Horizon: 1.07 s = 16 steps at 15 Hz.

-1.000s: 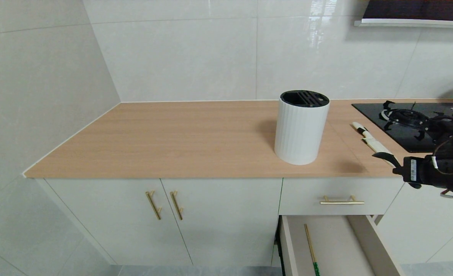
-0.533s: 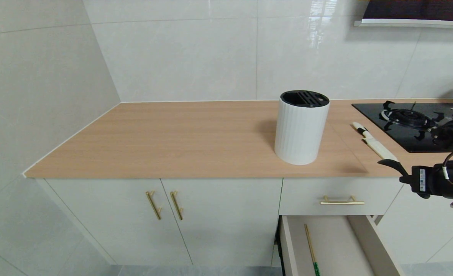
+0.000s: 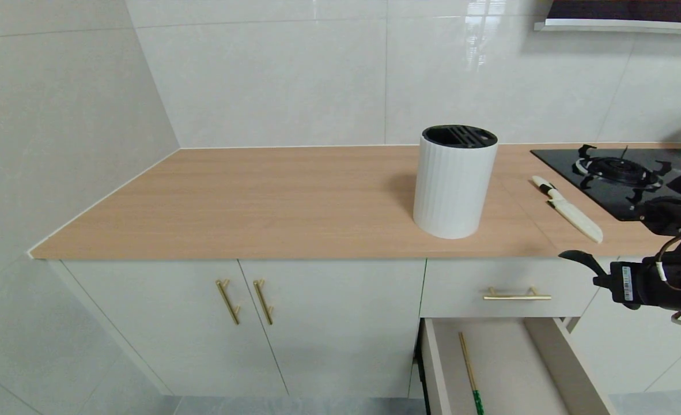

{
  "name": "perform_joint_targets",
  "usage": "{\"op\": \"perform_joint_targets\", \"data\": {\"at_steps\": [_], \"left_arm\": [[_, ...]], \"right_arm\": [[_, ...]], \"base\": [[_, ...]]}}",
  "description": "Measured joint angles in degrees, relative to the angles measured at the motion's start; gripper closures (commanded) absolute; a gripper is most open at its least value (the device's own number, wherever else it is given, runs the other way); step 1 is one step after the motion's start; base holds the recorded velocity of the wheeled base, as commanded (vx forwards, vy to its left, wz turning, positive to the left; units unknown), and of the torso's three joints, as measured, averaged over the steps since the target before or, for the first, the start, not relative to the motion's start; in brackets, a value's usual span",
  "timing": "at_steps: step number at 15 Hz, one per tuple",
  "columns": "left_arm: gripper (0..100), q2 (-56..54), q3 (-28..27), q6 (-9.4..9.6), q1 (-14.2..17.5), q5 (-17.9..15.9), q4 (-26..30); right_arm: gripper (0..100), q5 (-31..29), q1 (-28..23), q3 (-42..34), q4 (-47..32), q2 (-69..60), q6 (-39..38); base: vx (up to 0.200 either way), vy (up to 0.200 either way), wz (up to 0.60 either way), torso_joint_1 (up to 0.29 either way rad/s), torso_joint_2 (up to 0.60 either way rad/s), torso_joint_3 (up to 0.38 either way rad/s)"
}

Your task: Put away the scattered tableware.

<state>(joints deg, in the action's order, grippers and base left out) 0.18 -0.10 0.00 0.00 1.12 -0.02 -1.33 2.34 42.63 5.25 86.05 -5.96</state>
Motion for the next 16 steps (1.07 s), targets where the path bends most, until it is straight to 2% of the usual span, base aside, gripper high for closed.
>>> {"op": "perform_joint_targets", "data": {"at_steps": [9, 16], "left_arm": [[0, 0.0, 0.0, 0.0, 0.0, 0.0, -0.1], [0, 0.0, 0.0, 0.0, 0.0, 0.0, 0.0]], "right_arm": [[100, -0.1, 1.8, -1.0, 0.0, 2.6, 0.5], [100, -0.1, 2.6, -1.3, 0.1, 7.5, 0.5]], "base": [[0.0, 0.0, 0.0, -0.195, 0.49, 0.292], [0.0, 0.0, 0.0, -0.148, 0.46, 0.311]]}}
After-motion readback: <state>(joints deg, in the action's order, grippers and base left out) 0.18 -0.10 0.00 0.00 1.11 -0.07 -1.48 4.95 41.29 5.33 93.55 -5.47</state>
